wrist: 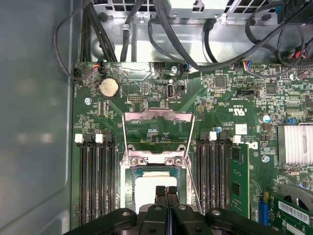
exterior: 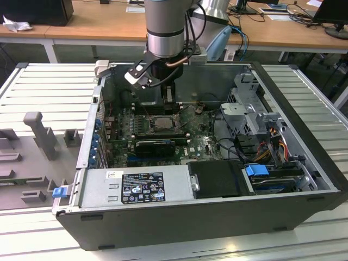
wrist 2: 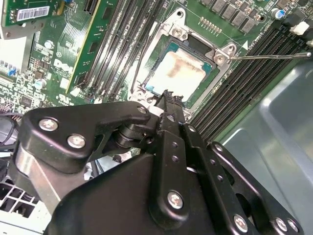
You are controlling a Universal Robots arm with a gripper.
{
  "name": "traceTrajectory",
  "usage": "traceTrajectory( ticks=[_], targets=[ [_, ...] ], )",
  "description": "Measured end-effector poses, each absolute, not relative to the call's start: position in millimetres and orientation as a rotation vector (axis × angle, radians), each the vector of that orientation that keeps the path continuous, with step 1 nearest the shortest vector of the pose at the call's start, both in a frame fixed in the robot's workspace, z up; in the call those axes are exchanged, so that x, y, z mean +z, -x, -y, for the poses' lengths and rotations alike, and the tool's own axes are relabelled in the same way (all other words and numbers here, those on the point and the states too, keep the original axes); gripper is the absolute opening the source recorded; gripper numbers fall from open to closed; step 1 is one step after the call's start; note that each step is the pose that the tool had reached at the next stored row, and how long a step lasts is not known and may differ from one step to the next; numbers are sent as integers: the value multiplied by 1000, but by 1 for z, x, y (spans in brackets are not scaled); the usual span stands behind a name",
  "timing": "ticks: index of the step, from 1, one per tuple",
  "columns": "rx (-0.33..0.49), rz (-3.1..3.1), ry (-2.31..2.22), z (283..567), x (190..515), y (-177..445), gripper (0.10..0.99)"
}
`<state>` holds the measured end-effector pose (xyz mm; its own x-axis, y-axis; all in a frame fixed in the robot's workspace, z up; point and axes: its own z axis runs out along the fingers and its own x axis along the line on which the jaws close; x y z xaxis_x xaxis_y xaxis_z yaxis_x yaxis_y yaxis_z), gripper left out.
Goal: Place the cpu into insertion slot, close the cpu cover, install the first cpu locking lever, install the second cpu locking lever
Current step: 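Close the cpu cover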
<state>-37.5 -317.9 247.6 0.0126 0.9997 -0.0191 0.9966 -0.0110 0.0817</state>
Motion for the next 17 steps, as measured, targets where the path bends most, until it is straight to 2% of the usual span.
traceTrajectory(
  ticks=[17],
  targets=[
    [60, -2162, -2188, 318, 254, 20, 106]
  ],
)
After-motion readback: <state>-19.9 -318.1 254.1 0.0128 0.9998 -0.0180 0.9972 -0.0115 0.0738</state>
